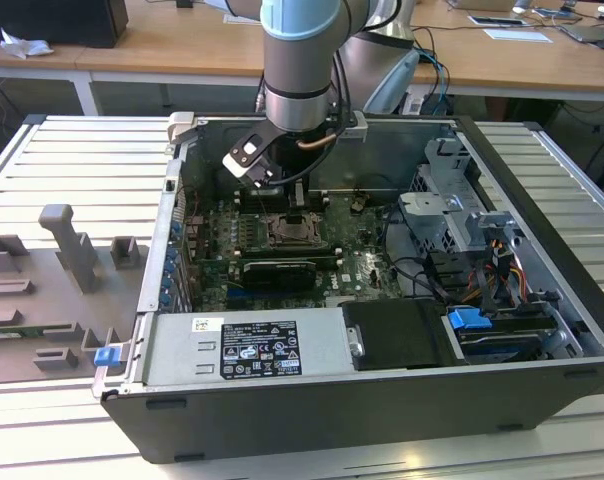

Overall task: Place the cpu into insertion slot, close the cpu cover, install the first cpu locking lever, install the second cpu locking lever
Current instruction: 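Install the first cpu locking lever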

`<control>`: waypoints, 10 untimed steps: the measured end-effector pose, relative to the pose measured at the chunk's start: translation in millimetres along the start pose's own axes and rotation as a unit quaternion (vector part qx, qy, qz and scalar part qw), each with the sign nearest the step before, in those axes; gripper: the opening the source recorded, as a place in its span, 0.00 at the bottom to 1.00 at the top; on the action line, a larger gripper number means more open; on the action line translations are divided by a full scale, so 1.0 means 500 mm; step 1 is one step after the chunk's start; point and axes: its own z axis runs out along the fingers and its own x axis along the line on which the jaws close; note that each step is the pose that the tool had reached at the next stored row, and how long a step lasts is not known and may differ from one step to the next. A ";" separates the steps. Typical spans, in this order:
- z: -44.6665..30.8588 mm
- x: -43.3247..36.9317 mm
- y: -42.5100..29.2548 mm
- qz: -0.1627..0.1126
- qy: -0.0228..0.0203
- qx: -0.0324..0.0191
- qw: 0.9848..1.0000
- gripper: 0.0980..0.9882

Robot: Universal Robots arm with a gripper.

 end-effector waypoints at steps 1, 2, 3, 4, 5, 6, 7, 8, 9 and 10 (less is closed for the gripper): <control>0.000 0.000 0.000 0.000 0.000 0.000 1.000 0.01; -0.001 0.000 0.000 0.000 0.000 0.000 1.000 0.01; -0.002 0.000 0.000 0.000 0.000 0.000 1.000 0.01; -0.003 0.000 0.000 0.000 0.000 0.000 1.000 0.01; -0.003 0.000 0.000 0.000 0.000 0.000 1.000 0.01; -0.004 0.000 0.000 0.000 0.000 0.000 1.000 0.01; -0.006 0.000 0.000 0.000 0.000 0.000 1.000 0.01; -0.010 0.000 0.000 0.000 0.000 0.000 1.000 0.01; -0.016 0.000 0.001 0.000 0.000 0.000 1.000 0.01; -0.025 0.001 0.001 0.000 0.000 0.000 1.000 0.01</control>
